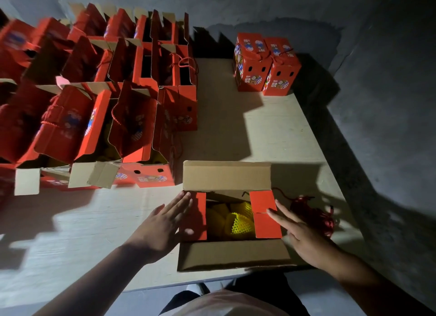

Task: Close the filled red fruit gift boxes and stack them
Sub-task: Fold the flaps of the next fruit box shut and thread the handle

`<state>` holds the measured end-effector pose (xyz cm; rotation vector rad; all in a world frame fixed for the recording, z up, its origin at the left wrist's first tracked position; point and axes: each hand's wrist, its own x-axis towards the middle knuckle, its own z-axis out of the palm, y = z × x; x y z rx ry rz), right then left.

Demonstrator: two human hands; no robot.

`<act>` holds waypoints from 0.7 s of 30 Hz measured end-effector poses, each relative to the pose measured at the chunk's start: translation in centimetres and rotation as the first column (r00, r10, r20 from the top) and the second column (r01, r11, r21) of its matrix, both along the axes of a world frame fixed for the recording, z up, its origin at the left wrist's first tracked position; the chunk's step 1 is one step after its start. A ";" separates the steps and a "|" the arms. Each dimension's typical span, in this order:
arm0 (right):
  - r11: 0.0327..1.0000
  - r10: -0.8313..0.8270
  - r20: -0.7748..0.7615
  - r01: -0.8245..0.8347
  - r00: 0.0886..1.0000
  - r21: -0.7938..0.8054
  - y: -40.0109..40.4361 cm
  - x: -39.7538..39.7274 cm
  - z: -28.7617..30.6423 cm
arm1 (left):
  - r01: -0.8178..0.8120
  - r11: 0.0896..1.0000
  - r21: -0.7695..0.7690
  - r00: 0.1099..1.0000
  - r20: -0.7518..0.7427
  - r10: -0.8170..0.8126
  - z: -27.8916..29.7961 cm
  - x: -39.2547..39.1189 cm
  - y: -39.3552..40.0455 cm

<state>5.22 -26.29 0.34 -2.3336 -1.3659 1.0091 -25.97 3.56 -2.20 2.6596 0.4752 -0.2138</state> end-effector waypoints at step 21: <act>0.788 -0.496 -0.400 0.593 0.771 0.165 2.9 -1.1 -1.5 | -0.164 0.878 -0.450 0.960 0.134 0.247 2.8 1.3 0.9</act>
